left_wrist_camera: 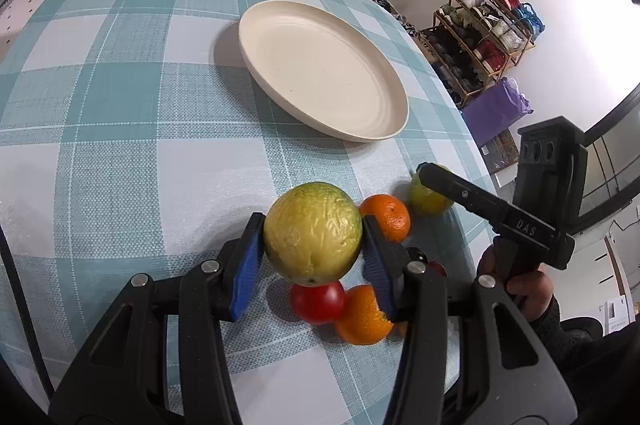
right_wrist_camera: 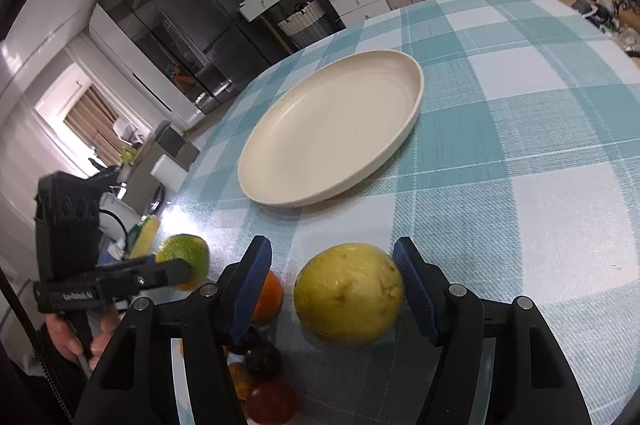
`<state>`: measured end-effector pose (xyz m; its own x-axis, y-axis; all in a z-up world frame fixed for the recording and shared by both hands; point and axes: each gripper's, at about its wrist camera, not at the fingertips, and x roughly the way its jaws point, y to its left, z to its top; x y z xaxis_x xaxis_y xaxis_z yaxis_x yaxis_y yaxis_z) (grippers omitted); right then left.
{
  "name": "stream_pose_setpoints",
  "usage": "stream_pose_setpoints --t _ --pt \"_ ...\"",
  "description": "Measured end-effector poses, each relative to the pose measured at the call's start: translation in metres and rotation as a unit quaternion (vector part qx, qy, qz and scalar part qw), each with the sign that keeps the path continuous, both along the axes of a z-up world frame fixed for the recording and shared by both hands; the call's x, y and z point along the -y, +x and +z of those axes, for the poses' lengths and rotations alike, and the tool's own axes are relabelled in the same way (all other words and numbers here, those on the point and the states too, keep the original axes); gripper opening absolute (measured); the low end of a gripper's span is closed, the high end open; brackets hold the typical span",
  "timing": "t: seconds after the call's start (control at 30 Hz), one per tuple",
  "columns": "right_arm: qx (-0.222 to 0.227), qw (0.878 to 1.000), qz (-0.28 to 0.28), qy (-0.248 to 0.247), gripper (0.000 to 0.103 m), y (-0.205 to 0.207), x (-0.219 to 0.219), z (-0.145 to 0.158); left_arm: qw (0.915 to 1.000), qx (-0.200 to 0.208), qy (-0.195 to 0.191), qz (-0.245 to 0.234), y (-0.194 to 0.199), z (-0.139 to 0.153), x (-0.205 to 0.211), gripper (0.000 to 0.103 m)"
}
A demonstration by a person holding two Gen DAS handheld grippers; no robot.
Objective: Organize fruits
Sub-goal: 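Lift the yellow citrus with the right gripper while the left gripper carries the lime, then place the yellow citrus on the plate with the right gripper while the left gripper places the lime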
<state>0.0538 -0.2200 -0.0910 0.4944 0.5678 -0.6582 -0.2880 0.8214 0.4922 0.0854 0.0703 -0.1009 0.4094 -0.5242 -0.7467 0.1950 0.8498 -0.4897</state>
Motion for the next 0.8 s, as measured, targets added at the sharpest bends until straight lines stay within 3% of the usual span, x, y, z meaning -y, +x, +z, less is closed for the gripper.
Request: stream_pose_setpoints --t 0.37,0.4,0.47,0.8 --pt "0.005 1.000 -0.003 -0.026 0.066 -0.008 0.000 -0.002 1.0000 0.002 0.002 0.002 0.001 0.000 -0.003 0.045" --pt "0.009 1.000 -0.003 -0.028 0.065 -0.010 -0.001 -0.002 1.0000 0.001 0.002 0.001 0.001 0.000 -0.004 0.045" --pt "0.010 0.999 -0.003 -0.037 0.051 -0.010 -0.002 -0.004 1.0000 0.001 0.002 0.002 0.001 0.000 -0.003 0.045" --pt "0.018 1.000 -0.007 -0.009 0.051 -0.003 0.005 0.002 0.9998 0.008 0.000 0.017 0.006 0.008 -0.011 0.045"
